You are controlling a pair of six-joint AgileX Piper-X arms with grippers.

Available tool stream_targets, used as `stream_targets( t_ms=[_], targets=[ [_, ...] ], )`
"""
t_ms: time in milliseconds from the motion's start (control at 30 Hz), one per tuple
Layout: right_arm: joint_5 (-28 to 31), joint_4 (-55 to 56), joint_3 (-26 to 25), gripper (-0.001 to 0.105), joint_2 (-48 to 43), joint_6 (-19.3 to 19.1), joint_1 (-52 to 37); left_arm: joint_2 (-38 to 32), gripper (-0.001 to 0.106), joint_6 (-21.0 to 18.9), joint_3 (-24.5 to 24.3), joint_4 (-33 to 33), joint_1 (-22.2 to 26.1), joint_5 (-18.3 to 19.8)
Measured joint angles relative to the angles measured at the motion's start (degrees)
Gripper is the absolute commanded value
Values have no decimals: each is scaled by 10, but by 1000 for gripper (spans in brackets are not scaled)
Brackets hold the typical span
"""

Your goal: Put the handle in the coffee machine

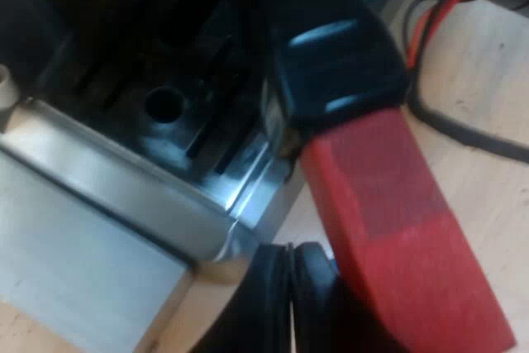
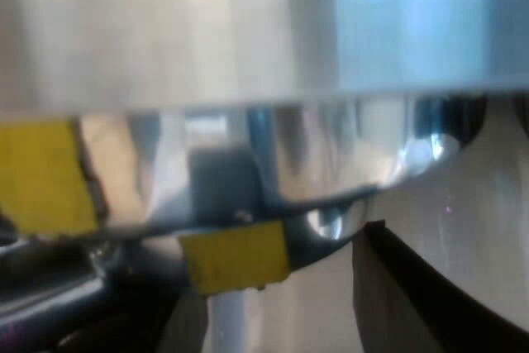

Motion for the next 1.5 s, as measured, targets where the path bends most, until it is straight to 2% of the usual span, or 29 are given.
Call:
stream_targets(
  t_ms=[67, 133, 167, 200, 300, 467, 767, 833, 1167, 1200, 1300, 1400, 1500],
  targets=[
    [5, 0, 1, 44, 1, 0, 0, 0, 0, -3, 0, -1, -4, -1],
    [5, -2, 2, 44, 1, 1, 0, 0, 0, -7, 0, -2, -28, -10],
    [5, -2, 2, 44, 1, 2, 0, 0, 0, -40, 0, -11, -56, -38],
    [5, -3, 2, 44, 1, 2, 0, 0, 0, -52, 0, -18, -65, -50],
    [5, -3, 3, 44, 1, 3, 0, 0, 0, -71, 0, -22, -73, -58],
    [5, 1, 3, 44, 1, 4, 0, 0, 0, -73, 0, -22, -73, -57],
    [3, 92, 14, 44, -34, 16, 0, 0, 0, -76, 0, -23, -74, -55],
    [-16, 108, 39, 44, -52, 31, 0, 0, 0, -78, 0, -23, -74, -55],
    [-42, 118, 166, 44, -129, 40, 0, 0, 0, -96, 0, -23, -74, -54],
    [-42, 127, 181, 44, -146, 43, 0, 0, 0, -116, 0, -23, -74, -54],
    [-49, 189, 209, 44, -194, 72, 0, -5, 0, -123, 3, -23, -74, -53],
    [-84, 276, 228, 44, -243, 111, 0, -21, 0, -124, 12, -31, -74, -53],
    [-116, 332, 239, 44, -286, 131, 0, -43, 0, -133, 22, -37, -74, -62]
  ],
)
